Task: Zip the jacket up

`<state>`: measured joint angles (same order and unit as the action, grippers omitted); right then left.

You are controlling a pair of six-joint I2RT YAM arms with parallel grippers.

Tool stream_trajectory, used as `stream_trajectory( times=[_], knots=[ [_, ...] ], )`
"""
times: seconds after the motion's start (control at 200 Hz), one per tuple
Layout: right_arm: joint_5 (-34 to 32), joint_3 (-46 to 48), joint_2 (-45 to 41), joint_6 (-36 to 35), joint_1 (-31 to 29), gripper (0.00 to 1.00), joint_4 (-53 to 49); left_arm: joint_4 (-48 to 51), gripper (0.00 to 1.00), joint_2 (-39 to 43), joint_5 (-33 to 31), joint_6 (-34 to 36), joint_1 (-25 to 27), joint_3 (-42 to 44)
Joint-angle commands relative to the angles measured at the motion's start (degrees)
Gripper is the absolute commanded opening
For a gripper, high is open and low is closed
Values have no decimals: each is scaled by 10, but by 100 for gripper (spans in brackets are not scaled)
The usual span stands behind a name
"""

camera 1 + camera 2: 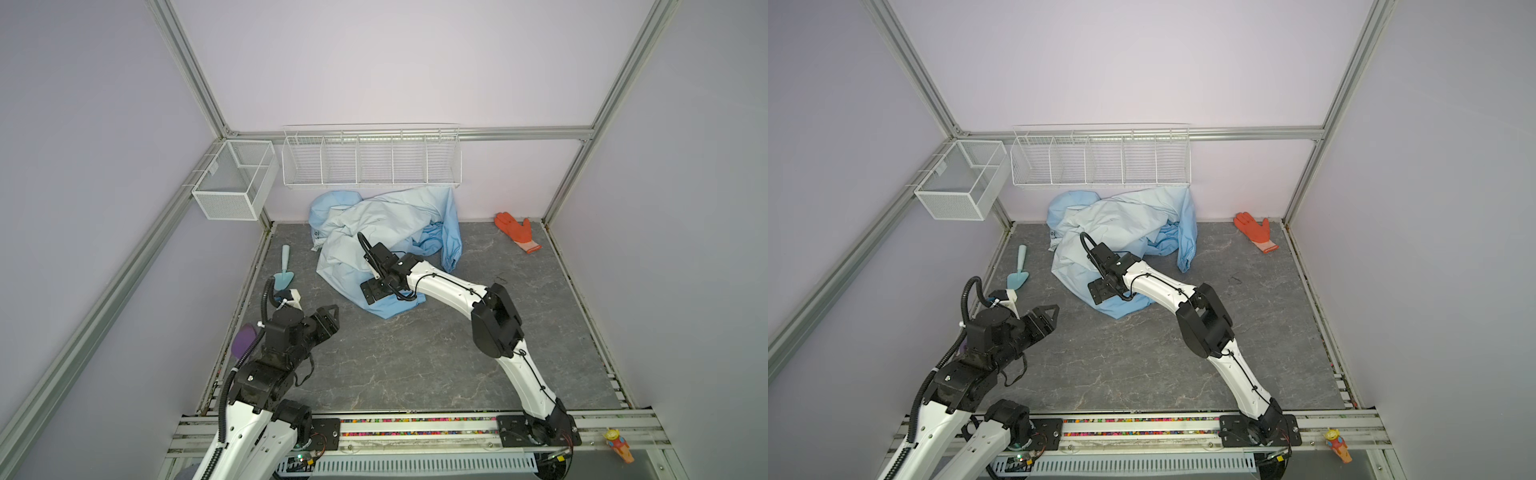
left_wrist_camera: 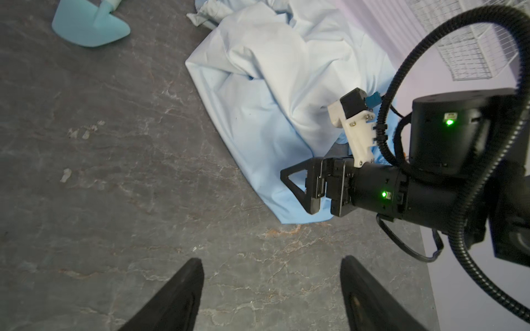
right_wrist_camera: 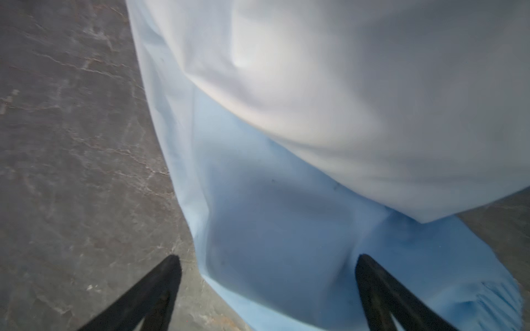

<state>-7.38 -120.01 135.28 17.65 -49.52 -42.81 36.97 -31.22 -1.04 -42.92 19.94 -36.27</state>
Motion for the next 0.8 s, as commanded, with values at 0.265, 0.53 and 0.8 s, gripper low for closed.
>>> stream_trajectory(
  times=[0.265,0.53,0.8],
  knots=[
    [-58,44,-58,-6,3,7,-35,47,79,8,-18,-20,-19,-4],
    [-66,355,-353,13,22,7,59,14,79,-28,-17,-21,-26,-11],
    [-94,562,-610,55,121,7,16,-40,79,-93,-1,-23,-31,-30]
  ],
)
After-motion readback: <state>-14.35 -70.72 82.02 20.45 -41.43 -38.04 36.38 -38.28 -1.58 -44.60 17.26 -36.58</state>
